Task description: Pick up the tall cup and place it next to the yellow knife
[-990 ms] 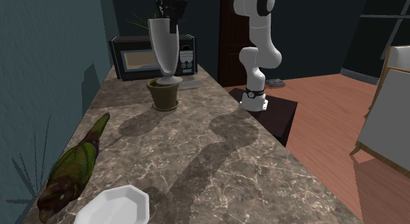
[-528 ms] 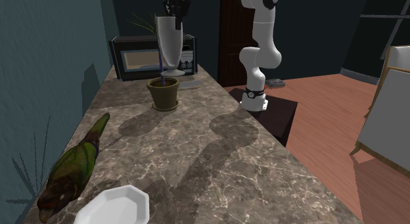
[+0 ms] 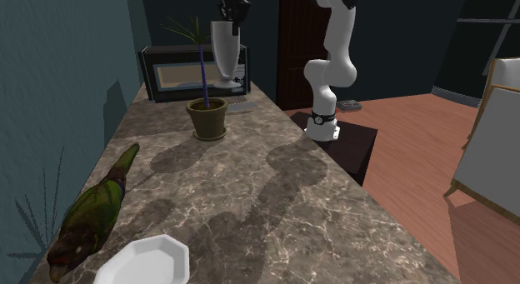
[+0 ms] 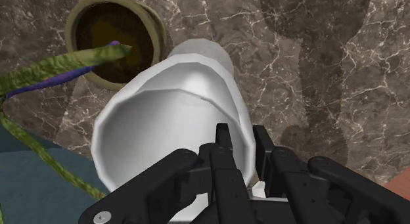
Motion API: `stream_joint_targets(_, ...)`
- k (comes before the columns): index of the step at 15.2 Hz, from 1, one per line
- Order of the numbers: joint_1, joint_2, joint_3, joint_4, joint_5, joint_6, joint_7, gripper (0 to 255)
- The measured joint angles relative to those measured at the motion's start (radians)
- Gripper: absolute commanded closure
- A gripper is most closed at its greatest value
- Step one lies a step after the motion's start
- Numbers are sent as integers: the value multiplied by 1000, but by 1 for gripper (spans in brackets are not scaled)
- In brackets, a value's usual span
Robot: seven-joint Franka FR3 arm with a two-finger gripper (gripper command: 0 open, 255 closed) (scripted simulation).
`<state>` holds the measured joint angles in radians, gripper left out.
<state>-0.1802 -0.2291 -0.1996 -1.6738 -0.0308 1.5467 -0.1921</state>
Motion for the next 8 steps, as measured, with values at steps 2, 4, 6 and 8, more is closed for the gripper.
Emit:
stream_joint_targets(2, -13, -48, -17, -38, -11, -8, -29, 255)
stream_joint_targets(4, -29, -102, -38, -93, -25, -6, -63, 255)
stream_joint_targets(6, -42, -148, -55, -130, -39, -13, -91, 255)
stream_joint_targets(8, -57, -188, -77, -156, -54, -23, -126, 255)
